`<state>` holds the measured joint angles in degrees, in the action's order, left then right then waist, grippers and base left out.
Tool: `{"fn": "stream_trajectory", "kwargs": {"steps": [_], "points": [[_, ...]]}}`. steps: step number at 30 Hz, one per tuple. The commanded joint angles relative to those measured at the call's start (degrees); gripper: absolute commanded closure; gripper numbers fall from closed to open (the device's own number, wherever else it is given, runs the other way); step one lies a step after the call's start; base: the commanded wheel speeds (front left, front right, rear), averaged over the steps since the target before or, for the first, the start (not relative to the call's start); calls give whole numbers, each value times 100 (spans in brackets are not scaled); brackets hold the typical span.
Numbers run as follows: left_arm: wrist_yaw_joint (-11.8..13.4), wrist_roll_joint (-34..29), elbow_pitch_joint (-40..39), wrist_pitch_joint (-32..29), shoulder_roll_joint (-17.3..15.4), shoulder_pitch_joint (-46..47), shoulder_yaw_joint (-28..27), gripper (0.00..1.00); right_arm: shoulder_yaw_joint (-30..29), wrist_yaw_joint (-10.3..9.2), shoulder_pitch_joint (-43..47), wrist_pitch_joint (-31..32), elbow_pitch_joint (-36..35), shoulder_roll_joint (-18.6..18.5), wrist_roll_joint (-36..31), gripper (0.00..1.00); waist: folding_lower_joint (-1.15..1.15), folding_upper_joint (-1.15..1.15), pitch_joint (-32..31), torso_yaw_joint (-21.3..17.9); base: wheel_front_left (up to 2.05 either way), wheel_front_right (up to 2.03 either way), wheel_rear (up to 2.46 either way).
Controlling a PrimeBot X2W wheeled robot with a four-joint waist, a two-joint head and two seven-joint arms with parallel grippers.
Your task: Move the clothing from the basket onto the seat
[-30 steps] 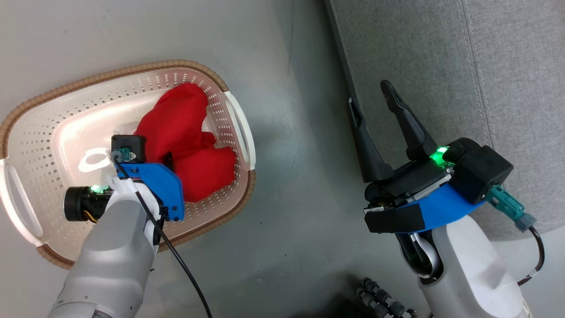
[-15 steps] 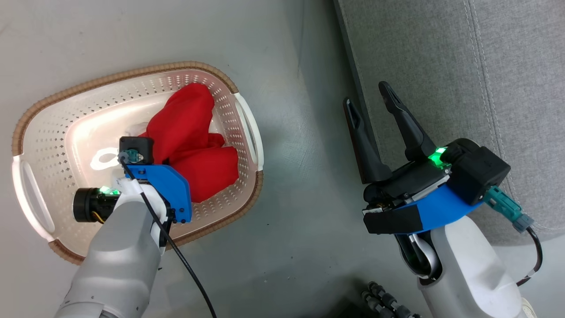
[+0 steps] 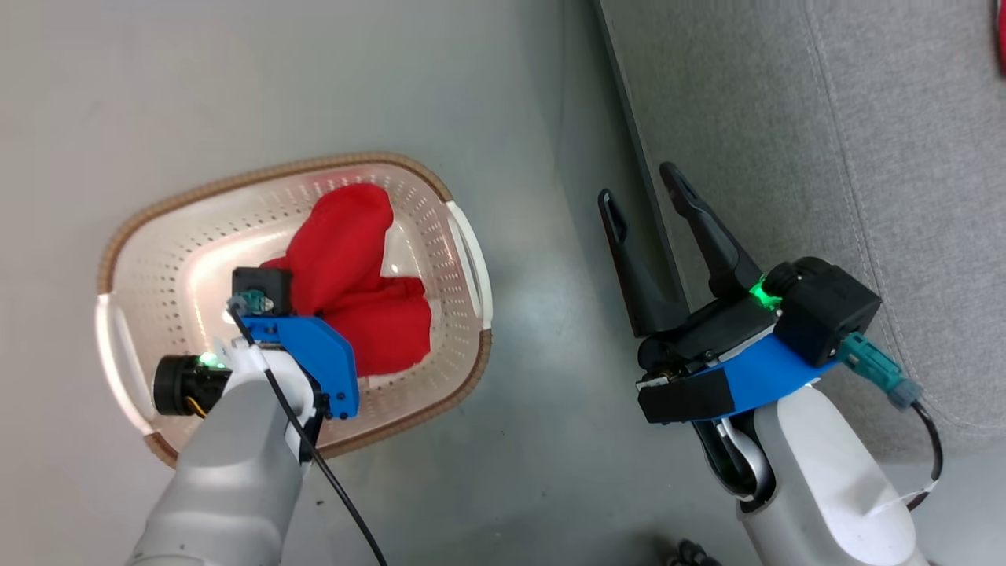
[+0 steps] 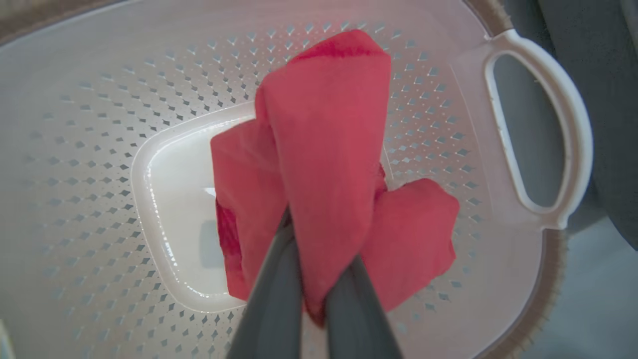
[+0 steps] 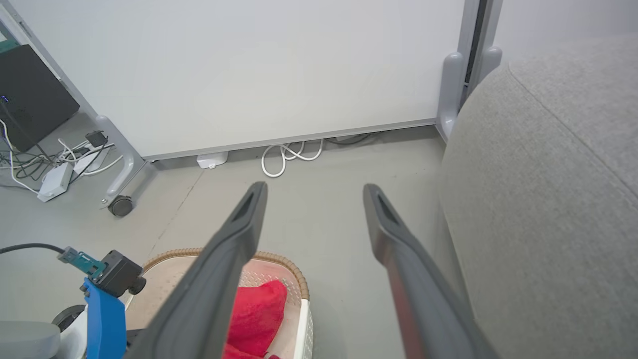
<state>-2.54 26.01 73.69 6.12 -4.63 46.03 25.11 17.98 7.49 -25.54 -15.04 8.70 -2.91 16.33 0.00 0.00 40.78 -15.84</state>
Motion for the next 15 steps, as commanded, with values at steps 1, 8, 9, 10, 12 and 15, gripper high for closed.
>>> {"fn": "stream_trajectory", "kwargs": {"steps": [1,8,9,10,12,15], "points": [[-38,2,-1,69,32,-78,47,100,21,1,10,-5,54,2,-5,0,0,0,-348,182,0,0,0],[-210,143,-49,402,147,-326,121,100,87,1,127,102,312,1,4,0,0,0,-1218,551,0,0,0],[-250,169,-70,446,159,-367,149,100,93,1,151,115,353,1,8,0,0,0,-1361,607,0,0,0],[-262,182,-97,486,169,-401,179,100,108,1,174,127,378,1,27,0,0,0,-1475,650,0,0,0],[-327,258,-205,564,179,-485,257,100,123,1,229,170,437,0,42,0,0,0,-1725,739,0,0,0],[-395,356,-414,608,180,-592,384,100,125,1,310,196,500,0,54,0,0,0,-1959,820,0,0,0]]}}
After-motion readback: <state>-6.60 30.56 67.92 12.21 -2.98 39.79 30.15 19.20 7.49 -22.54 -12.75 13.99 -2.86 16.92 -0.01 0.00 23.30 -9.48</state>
